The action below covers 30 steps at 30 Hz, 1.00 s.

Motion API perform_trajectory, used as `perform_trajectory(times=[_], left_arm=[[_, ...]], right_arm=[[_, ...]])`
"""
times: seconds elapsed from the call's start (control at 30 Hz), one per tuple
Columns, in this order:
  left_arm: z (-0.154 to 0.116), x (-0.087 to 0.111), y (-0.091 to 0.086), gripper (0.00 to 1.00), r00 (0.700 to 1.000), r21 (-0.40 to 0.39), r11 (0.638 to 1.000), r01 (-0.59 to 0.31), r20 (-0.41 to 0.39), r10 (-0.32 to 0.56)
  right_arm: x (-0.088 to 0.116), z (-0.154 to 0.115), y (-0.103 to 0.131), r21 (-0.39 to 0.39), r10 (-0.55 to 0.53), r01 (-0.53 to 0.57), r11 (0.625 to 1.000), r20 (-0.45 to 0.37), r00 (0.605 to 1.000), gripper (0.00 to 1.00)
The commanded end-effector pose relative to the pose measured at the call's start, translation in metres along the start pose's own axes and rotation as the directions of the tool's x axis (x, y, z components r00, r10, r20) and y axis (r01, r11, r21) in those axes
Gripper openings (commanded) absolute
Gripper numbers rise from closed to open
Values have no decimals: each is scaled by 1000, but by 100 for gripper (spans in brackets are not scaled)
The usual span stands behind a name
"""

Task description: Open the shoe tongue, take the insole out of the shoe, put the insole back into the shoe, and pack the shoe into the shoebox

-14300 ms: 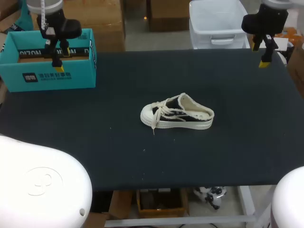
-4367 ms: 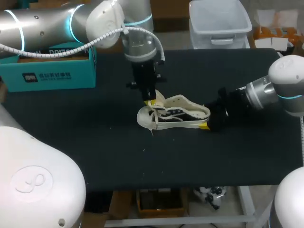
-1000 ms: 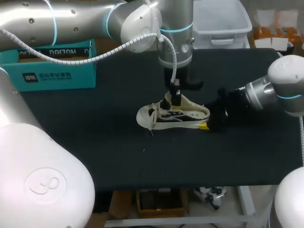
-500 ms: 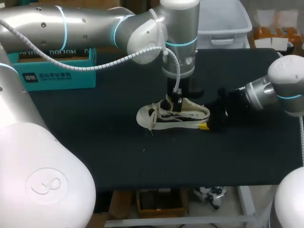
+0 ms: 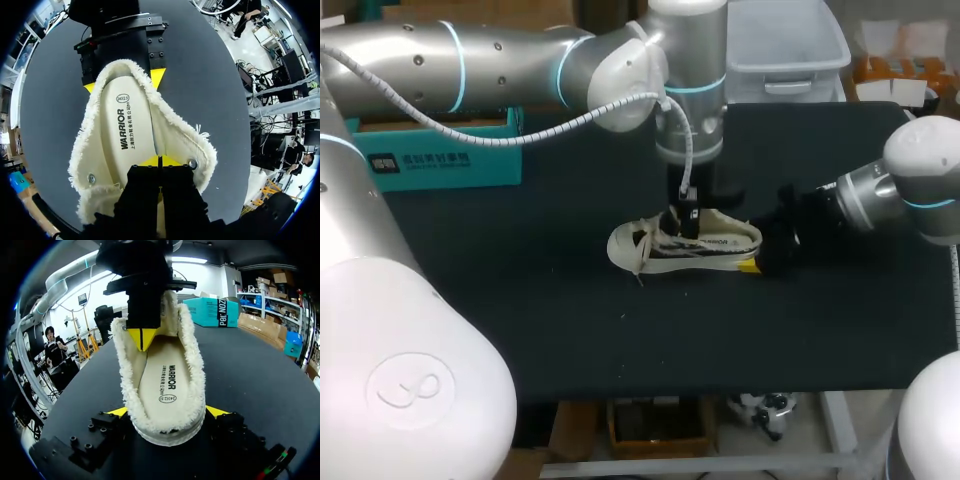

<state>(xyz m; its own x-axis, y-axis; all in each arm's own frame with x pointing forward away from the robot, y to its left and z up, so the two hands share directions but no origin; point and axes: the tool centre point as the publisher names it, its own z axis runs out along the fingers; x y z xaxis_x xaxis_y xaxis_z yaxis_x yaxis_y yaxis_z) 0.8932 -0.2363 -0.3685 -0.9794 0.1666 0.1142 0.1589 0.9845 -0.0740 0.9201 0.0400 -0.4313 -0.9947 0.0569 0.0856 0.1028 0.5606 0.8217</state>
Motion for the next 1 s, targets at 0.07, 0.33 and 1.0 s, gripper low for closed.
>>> perform_trajectory(times=[0.07, 0.33, 1.0], left_arm=[[6, 7, 0, 0, 1000, -1, 1000, 2, -1, -2], [19, 9, -2, 0, 999, -22, 999, 39, 24, -38], [29, 5, -6, 0, 993, -42, 995, 85, 86, -81]], right_arm=[[0, 3, -7, -3, -1, 1, 1000, 0, 1000, 0], [0, 3, -7, -3, -1, 1, 1000, 0, 1000, 0], [0, 3, -7, -3, -1, 1, 1000, 0, 1000, 0]])
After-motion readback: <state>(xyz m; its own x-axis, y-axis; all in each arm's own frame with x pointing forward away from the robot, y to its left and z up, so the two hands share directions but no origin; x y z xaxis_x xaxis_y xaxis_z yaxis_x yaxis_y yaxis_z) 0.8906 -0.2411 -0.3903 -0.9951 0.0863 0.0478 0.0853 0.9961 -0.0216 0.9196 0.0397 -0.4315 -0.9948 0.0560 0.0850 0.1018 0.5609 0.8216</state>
